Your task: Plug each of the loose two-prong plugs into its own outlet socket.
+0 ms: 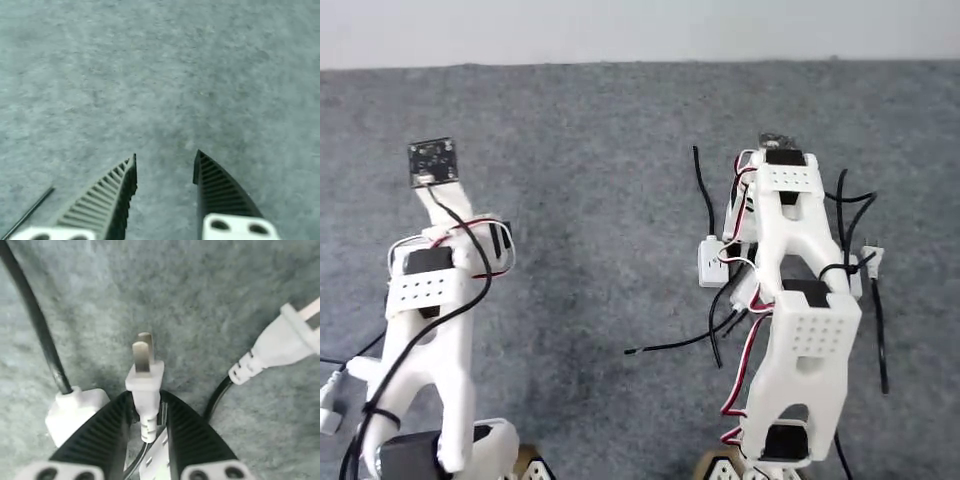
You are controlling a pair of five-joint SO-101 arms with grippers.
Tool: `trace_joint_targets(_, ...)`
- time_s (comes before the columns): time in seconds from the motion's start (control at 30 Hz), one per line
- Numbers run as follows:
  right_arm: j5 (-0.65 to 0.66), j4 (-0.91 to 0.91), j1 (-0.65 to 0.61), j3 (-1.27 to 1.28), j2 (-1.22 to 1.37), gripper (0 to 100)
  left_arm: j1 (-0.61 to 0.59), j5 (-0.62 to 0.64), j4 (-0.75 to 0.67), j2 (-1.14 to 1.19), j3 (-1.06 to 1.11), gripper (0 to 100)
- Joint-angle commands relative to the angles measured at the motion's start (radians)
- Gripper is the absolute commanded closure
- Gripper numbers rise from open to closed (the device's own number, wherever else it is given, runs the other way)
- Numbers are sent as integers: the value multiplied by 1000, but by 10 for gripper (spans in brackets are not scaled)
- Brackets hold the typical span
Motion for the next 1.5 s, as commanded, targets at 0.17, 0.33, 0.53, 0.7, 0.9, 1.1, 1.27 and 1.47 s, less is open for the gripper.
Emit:
trace_joint_targets(0.17,46,-5,28,-35,-292,991,103,2,-18,-41,-39,810)
trace_joint_targets(0.33,138,68,-1,-40,-456,991,184,3,32,-203,-96,810)
trace_joint_targets(0.53,209,145,-8,-38,-777,991,397,3,44,-456,-114,809)
trace_joint_targets(0.7,344,268,-142,-28,-1029,991,546,3,124,-618,-114,809)
trace_joint_targets(0.9,407,392,-435,129,-1164,991,649,-78,241,-838,-114,808)
trace_joint_targets(1.1,440,360,-662,310,-1276,991,723,-166,301,-1094,-48,808)
trace_joint_targets(1.27,525,392,-849,348,-1369,991,717,-216,305,-1312,96,808)
trace_joint_targets(1.47,528,394,-863,407,-1409,991,718,-221,301,-1482,211,808)
